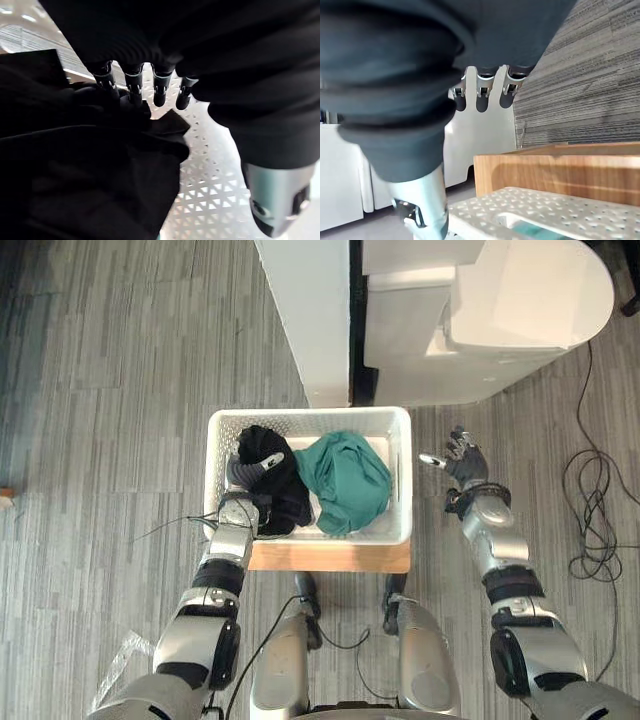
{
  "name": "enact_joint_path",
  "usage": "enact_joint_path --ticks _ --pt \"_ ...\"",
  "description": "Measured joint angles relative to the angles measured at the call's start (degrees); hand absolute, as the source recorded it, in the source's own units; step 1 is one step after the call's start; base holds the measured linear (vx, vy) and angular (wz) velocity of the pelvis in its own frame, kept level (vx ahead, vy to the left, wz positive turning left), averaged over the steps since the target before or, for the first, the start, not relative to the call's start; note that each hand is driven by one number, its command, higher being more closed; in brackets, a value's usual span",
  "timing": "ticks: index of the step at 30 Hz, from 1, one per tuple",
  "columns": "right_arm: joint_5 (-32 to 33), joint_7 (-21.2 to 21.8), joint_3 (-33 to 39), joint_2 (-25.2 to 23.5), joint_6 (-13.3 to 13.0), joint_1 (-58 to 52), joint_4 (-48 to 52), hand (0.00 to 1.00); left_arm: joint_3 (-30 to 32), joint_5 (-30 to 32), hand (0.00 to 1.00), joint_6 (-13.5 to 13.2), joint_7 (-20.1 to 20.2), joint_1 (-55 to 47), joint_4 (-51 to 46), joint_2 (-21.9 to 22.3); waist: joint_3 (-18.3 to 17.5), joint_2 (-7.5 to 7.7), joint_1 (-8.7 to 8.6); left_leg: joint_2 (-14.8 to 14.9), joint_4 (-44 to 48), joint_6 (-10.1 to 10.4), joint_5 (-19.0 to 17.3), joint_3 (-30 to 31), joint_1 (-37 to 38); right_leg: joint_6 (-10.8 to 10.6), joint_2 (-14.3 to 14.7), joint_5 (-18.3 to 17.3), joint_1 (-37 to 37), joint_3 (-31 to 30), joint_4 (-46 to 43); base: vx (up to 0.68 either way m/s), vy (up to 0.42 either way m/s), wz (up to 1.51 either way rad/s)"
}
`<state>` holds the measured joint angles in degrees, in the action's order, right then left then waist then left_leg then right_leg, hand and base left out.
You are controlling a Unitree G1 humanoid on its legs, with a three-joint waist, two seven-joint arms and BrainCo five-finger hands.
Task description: Pick up the laundry basket with both hands and put the clothes into the washing machine.
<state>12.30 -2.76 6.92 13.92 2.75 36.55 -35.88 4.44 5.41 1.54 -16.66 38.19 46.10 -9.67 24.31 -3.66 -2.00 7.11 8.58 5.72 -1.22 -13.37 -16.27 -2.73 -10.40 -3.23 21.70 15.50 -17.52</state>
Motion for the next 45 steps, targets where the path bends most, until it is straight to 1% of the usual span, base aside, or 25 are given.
enact_joint_path --ticks 1,3,6,11,13,14,16,18,19,22,23,25,26,28,30,32,35,37,40,45 --pt "-0.2 -0.1 -1.2 -0.1 0.0 1.6 -0.7 0.0 0.0 0.0 0.0 0.4 0.1 1.6 3.1 -0.2 0.4 -0.14 0.04 0.1 0.0 0.0 0.0 0.0 -0.6 0.0 0.2 0.8 0.3 -0.1 0.9 -0.01 0.038 -0.07" --pt "-0.7 -0.3 -1.5 -0.5 0.0 2.7 -0.7 0.0 0.1 -0.1 0.0 0.8 0.3 2.8 4.7 -0.3 0.6 -0.21 0.05 0.0 0.0 -0.1 0.1 -0.1 -1.2 -0.2 0.3 1.4 0.6 -0.4 1.8 -0.02 0.041 -0.06" --pt "-1.2 -0.9 -2.4 -0.7 0.0 2.8 -0.8 0.0 0.2 -0.1 0.0 0.9 0.3 3.7 5.2 -0.4 1.0 -0.26 -0.01 -0.2 0.0 -0.4 0.3 -0.2 -1.9 -0.2 0.3 2.2 0.9 -0.5 2.9 -0.02 0.025 -0.03" --pt "-1.2 -1.0 -2.5 -1.3 0.0 1.8 0.4 0.0 0.1 -0.1 0.0 1.1 0.1 4.0 4.4 -0.4 1.1 -0.32 -0.01 -0.2 0.0 -0.5 0.7 0.1 -3.0 -0.2 0.4 2.2 1.8 -0.4 3.1 -0.03 0.003 0.03" --pt "-1.3 -1.4 -2.3 -1.2 -0.2 -0.8 4.1 0.0 -1.8 0.0 0.0 1.8 -0.2 2.4 -1.0 -0.4 1.4 -0.66 -0.08 -0.2 0.0 -0.6 1.0 0.8 -3.6 -0.2 0.5 2.3 1.8 0.1 3.5 -0.03 -0.006 0.11" --pt "-1.5 -1.7 -2.2 -1.2 -0.2 -2.3 5.5 0.0 -3.1 0.5 0.0 1.8 -0.3 0.4 -6.2 -0.3 1.5 -0.76 -0.03 -0.2 0.0 -0.6 1.0 0.9 -3.7 -0.3 0.5 2.4 1.8 0.2 3.6 -0.01 0.006 0.05" --pt "-1.6 -2.1 -1.9 -1.3 -0.3 -5.6 8.4 0.0 -4.9 2.1 0.0 1.5 -1.1 -3.9 -16.4 -0.1 1.5 -0.77 -0.01 -0.3 0.0 -0.6 1.0 1.1 -3.7 -0.3 0.4 2.4 1.7 0.2 3.6 0.0 0.007 0.02" --pt "-1.8 -2.1 -0.7 -1.6 -0.4 -7.7 10.5 0.0 -5.1 3.2 0.0 1.3 -1.1 -6.4 -22.2 0.2 1.5 -0.77 0.0 -0.4 0.0 -0.6 1.0 1.2 -3.7 -0.3 0.4 2.4 1.7 0.3 3.6 0.0 0.008 0.02" --pt "-2.0 -2.1 0.6 -1.9 -1.1 -9.2 11.1 0.0 -5.1 4.4 0.0 0.6 -1.2 -8.6 -27.1 0.5 1.5 -0.77 0.0 -0.4 0.0 -0.6 1.0 1.4 -3.7 -0.3 0.4 2.4 1.6 0.4 3.6 0.01 0.015 0.03" --pt "-2.6 -2.0 1.9 -2.3 -1.7 -11.6 12.6 0.0 -5.0 6.6 0.0 -0.2 -1.3 -12.1 -34.1 0.6 1.5 -0.83 0.06 -0.5 0.0 -0.6 1.0 1.6 -3.7 -0.3 0.4 2.4 1.5 0.5 3.6 0.0 0.0 0.0" --pt "-2.9 -2.0 1.9 -2.3 -1.8 -11.8 12.6 0.0 -5.0 6.9 0.0 -0.3 -1.3 -12.5 -35.1 0.6 1.5 -0.84 0.07 -0.5 0.0 -0.7 1.1 1.7 -3.8 -0.3 0.4 2.4 1.5 0.5 3.6 0.0 0.0 0.0" --pt "-3.0 -2.0 2.2 -2.4 -2.1 -12.2 12.6 0.0 -5.0 9.9 0.0 -0.8 -2.3 -13.6 -37.0 0.6 1.5 -0.93 0.15 -0.6 0.0 -0.8 1.1 1.8 -3.8 -0.3 0.4 2.4 1.5 0.6 3.6 0.0 0.013 0.02" --pt "-3.4 -2.0 2.6 -2.3 -2.4 -12.3 12.6 0.0 -5.0 12.2 0.0 -0.9 -2.4 -14.0 -38.1 0.6 1.7 -1.17 0.14 -0.9 0.0 -0.9 1.2 2.0 -3.9 -0.3 0.4 2.4 1.5 0.8 3.6 0.0 0.024 0.04" --pt "-3.4 -2.0 2.7 -2.3 -2.4 -12.3 12.6 0.0 -5.0 13.6 0.0 -0.9 -2.4 -14.7 -39.3 0.6 1.8 -1.48 0.19 -0.9 0.0 -0.9 1.2 2.1 -4.0 -0.4 0.3 2.5 1.5 0.8 3.7 0.0 0.012 0.02" --pt "-3.5 -2.0 2.8 -2.3 -2.4 -12.3 12.6 0.0 -4.5 15.9 0.0 -0.9 -2.6 -14.7 -39.5 0.5 2.1 -1.96 0.52 -1.0 0.0 -1.0 1.3 2.1 -4.0 -0.5 0.3 2.5 1.6 0.7 3.7 0.0 0.0 0.0" --pt "-3.6 -2.0 2.8 -2.4 -2.4 -12.3 12.6 0.0 -3.7 17.5 0.0 -0.8 -3.1 -14.7 -39.5 0.4 2.1 -2.01 0.57 -1.0 0.0 -1.0 1.3 2.1 -4.1 -0.5 0.4 2.5 1.6 0.7 3.7 0.0 0.0 0.0" --pt "-3.9 -2.0 2.8 -2.3 -2.4 -12.1 12.6 0.0 -1.6 18.4 0.0 -0.4 -3.5 -13.3 -38.0 -1.1 2.1 -2.01 0.73 -1.0 0.0 -1.0 1.3 2.1 -4.2 -0.5 0.4 2.5 1.8 0.7 3.7 0.0 0.0 0.0" --pt "-3.9 -2.0 2.7 -2.2 -2.3 -12.0 13.5 0.0 0.3 18.8 0.0 0.5 -3.4 -9.4 -33.0 -4.4 2.1 -2.0 0.99 -1.0 0.0 -1.4 1.6 2.1 -5.0 -0.5 0.4 2.7 2.6 0.7 3.6 0.0 0.0 0.0" --pt "-3.9 -2.1 2.7 -2.2 -2.3 -11.9 15.4 0.0 2.8 18.7 0.0 1.9 -3.5 -4.6 -27.4 -8.0 2.1 -2.01 1.01 -1.1 0.0 -1.6 1.9 2.1 -6.3 -0.4 0.4 3.0 3.9 0.7 3.6 0.0 0.0 0.0" --pt "-3.9 -2.1 2.0 -2.3 -2.3 -12.4 16.5 0.0 2.9 16.6 0.0 2.4 -3.8 -2.3 -24.2 -11.3 2.1 -1.99 1.02 -1.0 0.0 -1.6 1.9 1.9 -6.6 -0.4 0.4 3.1 4.4 0.3 3.6 0.0 0.002 -0.02"
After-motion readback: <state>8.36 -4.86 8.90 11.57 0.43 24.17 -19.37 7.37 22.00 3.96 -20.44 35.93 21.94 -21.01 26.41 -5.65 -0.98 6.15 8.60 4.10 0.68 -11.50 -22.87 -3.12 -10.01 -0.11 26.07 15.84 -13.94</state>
